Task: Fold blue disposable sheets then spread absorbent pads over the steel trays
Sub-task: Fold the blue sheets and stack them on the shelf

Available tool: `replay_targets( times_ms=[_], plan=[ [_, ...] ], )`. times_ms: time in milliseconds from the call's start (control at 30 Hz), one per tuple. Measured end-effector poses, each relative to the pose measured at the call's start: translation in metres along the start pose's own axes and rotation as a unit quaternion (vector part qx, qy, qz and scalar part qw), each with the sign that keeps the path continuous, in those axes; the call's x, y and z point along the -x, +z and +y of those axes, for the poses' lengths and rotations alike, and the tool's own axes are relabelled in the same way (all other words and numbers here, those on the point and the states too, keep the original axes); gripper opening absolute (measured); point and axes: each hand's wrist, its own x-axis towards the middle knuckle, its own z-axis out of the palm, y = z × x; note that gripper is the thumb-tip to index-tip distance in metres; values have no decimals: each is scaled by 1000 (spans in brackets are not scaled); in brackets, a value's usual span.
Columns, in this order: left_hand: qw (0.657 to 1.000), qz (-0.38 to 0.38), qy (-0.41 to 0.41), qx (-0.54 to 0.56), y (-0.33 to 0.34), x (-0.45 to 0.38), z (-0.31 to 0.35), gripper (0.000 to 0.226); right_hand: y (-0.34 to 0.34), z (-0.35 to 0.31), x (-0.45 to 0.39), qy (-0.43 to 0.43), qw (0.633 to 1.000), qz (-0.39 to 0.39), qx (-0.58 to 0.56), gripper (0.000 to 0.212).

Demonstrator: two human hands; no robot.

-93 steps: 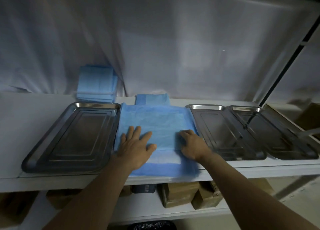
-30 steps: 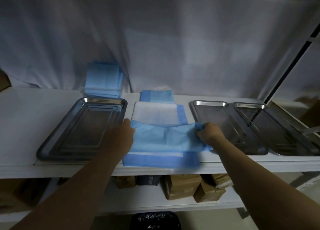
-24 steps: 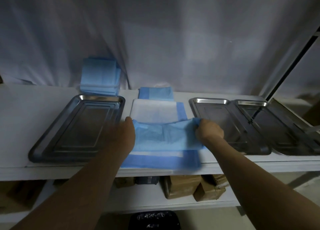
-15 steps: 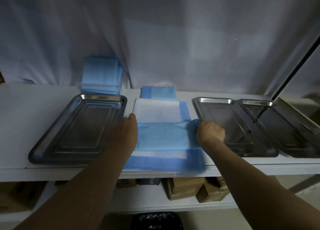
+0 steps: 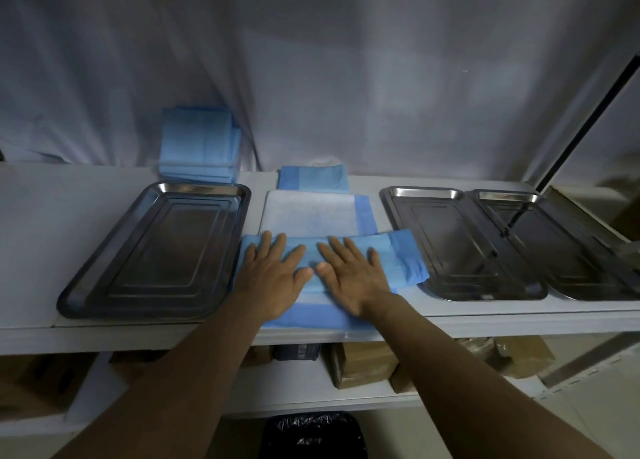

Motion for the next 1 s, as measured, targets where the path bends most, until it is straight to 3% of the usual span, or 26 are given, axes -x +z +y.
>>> replay_targets(
  times_ms=[167, 300, 467, 567, 800, 900, 1000],
  plan=[
    [998, -10, -13, 58, 0, -4, -6, 51, -2, 31, 5, 73, 997, 23, 4, 62],
    [999, -19, -25, 33, -7, -4, -2, 52, -8, 28, 12, 57, 986, 129, -84, 56],
    [999, -9, -36, 2, -23, -3, 1, 49, -17, 10, 27, -22, 994, 101, -47, 55],
    [998, 29, -41, -34, -26, -1, -1, 44, -23, 6, 31, 5, 996, 85, -27, 48],
    [997, 32, -55, 41, -32, 15, -6, 40, -18, -1, 40, 57, 989, 131, -34, 27],
    [996, 23, -61, 67, -33, 19, -8, 42, -16, -6, 39, 101, 966, 176, -158, 28],
    [993, 20, -46, 107, -36, 23, -3, 42, -12, -13, 30, 171, 867, 196, -424, 27]
  ],
)
